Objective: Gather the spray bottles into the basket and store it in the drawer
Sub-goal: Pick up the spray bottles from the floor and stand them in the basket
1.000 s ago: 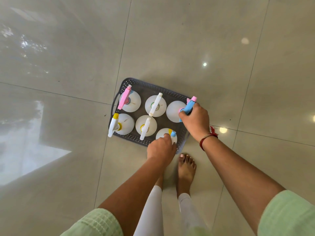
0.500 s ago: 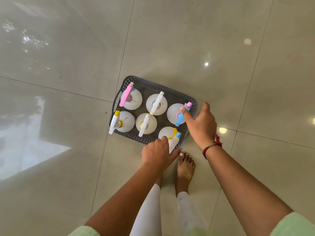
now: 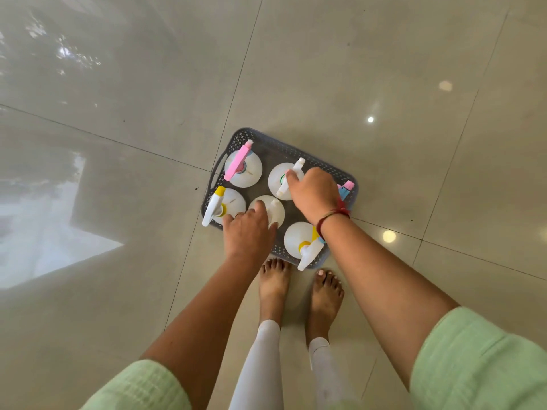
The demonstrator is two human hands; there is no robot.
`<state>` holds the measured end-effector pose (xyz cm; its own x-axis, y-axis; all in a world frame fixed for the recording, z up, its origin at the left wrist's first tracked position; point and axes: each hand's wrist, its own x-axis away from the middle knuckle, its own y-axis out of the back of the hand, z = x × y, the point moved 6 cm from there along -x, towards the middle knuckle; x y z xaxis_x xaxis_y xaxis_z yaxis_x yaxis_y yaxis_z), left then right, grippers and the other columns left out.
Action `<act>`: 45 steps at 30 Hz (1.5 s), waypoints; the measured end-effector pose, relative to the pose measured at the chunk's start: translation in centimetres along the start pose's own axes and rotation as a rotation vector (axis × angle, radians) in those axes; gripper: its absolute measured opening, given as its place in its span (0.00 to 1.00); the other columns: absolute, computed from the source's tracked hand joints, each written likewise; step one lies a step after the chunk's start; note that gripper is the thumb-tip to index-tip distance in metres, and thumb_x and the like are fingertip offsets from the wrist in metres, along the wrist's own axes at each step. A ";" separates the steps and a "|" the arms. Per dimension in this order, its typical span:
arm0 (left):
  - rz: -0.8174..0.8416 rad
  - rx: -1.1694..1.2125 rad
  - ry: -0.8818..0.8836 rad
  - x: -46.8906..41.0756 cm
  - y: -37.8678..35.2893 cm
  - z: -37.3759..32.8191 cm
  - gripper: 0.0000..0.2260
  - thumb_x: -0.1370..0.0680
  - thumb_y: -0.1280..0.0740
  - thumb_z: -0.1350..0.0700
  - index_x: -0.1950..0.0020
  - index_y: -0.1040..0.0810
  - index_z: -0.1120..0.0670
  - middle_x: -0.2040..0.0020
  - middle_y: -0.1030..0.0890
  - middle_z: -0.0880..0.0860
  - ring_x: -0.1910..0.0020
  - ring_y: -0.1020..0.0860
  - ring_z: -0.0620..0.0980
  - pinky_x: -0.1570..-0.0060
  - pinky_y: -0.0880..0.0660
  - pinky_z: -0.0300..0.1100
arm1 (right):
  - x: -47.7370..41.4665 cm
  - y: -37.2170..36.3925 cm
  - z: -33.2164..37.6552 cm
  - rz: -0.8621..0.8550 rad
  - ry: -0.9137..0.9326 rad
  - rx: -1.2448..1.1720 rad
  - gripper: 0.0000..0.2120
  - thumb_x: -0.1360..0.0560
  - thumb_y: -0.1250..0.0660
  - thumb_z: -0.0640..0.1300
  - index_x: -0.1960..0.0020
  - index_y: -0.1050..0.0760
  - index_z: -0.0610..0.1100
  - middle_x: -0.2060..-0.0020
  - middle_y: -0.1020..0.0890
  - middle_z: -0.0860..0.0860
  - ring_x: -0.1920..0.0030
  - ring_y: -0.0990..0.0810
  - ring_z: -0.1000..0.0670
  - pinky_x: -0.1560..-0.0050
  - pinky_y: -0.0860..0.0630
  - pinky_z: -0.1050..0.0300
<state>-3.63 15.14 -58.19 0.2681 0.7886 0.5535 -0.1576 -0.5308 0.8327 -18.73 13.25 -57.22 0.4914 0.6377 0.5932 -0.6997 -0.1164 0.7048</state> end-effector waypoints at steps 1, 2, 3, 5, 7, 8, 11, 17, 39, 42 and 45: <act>-0.005 -0.002 -0.020 -0.2 -0.1 -0.1 0.17 0.21 0.39 0.45 0.40 0.30 0.55 0.52 0.16 0.55 0.52 0.18 0.58 0.47 0.29 0.50 | -0.3 -0.2 0.1 0.013 -0.017 -0.030 0.21 0.22 0.41 0.52 0.47 0.22 0.34 0.49 0.17 0.37 0.48 0.19 0.38 0.56 0.26 0.57; -0.011 -0.006 -0.036 -0.3 0.0 -0.2 0.14 0.21 0.40 0.47 0.43 0.29 0.56 0.53 0.16 0.55 0.54 0.18 0.58 0.48 0.30 0.49 | -0.5 -0.4 0.2 0.026 -0.025 -0.063 0.20 0.22 0.42 0.51 0.48 0.22 0.34 0.50 0.17 0.37 0.51 0.18 0.38 0.55 0.21 0.54; -0.013 -0.015 -0.051 -0.3 -0.1 -0.2 0.12 0.21 0.40 0.49 0.45 0.28 0.56 0.54 0.17 0.55 0.55 0.18 0.58 0.48 0.30 0.49 | -0.7 -0.6 0.3 0.037 -0.032 -0.090 0.19 0.23 0.42 0.49 0.49 0.22 0.34 0.52 0.16 0.38 0.54 0.17 0.38 0.55 0.19 0.49; -0.006 -0.037 -0.075 -0.2 -0.2 -0.1 0.10 0.21 0.40 0.51 0.45 0.28 0.56 0.53 0.17 0.55 0.56 0.18 0.57 0.49 0.30 0.49 | -0.7 -0.8 0.3 0.053 -0.044 -0.116 0.19 0.23 0.42 0.49 0.48 0.22 0.35 0.53 0.16 0.39 0.58 0.16 0.40 0.57 0.18 0.46; 0.008 -0.035 -0.085 0.1 -0.2 0.1 0.12 0.21 0.39 0.50 0.44 0.28 0.56 0.52 0.16 0.55 0.55 0.18 0.57 0.49 0.29 0.48 | -0.7 -1.0 0.0 0.066 -0.046 -0.123 0.19 0.24 0.41 0.50 0.50 0.22 0.35 0.55 0.16 0.39 0.60 0.16 0.40 0.59 0.17 0.47; 0.017 -0.023 -0.088 0.2 -0.2 0.2 0.14 0.21 0.39 0.48 0.42 0.28 0.56 0.51 0.17 0.55 0.54 0.18 0.56 0.50 0.29 0.48 | -0.7 -1.0 -0.2 0.071 -0.042 -0.121 0.19 0.24 0.41 0.50 0.51 0.21 0.35 0.57 0.16 0.40 0.61 0.16 0.41 0.62 0.18 0.49; 0.037 0.030 -0.093 0.8 0.6 0.1 0.20 0.23 0.39 0.40 0.40 0.29 0.55 0.49 0.17 0.54 0.51 0.19 0.56 0.52 0.29 0.47 | -0.3 -0.8 -0.6 0.087 -0.023 -0.079 0.24 0.24 0.41 0.57 0.55 0.20 0.36 0.61 0.16 0.42 0.64 0.17 0.43 0.70 0.24 0.58; -0.219 0.080 -0.019 2.2 4.6 2.9 0.25 0.26 0.37 0.38 0.36 0.29 0.54 0.46 0.21 0.54 0.48 0.21 0.57 0.54 0.27 0.49 | 1.2 0.9 1.6 -0.023 0.110 0.049 0.28 0.25 0.43 0.64 0.69 0.27 0.41 0.71 0.24 0.45 0.69 0.28 0.46 0.73 0.44 0.60; -0.163 0.402 0.242 -1.3 4.4 11.0 0.26 0.24 0.42 0.34 0.37 0.29 0.52 0.44 0.19 0.54 0.43 0.22 0.59 0.50 0.26 0.51 | 0.6 1.7 7.6 -0.120 0.248 -0.107 0.26 0.25 0.41 0.63 0.71 0.31 0.44 0.77 0.30 0.54 0.75 0.32 0.53 0.74 0.44 0.55; -0.271 0.665 0.304 -2.3 5.5 13.1 0.22 0.21 0.44 0.39 0.38 0.27 0.55 0.42 0.20 0.57 0.41 0.24 0.58 0.45 0.29 0.49 | 3.3 8.6 4.1 -0.518 0.393 -0.446 0.08 0.24 0.36 0.53 0.52 0.25 0.49 0.74 0.31 0.58 0.73 0.32 0.59 0.70 0.39 0.64; -0.235 0.818 0.374 -4.8 5.6 14.6 0.21 0.19 0.44 0.43 0.39 0.26 0.57 0.42 0.21 0.59 0.41 0.24 0.58 0.44 0.30 0.48 | 4.5 13.5 -2.1 -0.838 0.318 -0.622 0.09 0.24 0.37 0.43 0.45 0.32 0.49 0.68 0.32 0.59 0.71 0.31 0.63 0.66 0.36 0.71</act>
<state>8.08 3.85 -56.41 -0.1381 0.8770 0.4603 0.6196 -0.2860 0.7309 -27.01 16.17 -45.84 0.8406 0.5128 -0.1744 -0.3888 0.7954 0.4651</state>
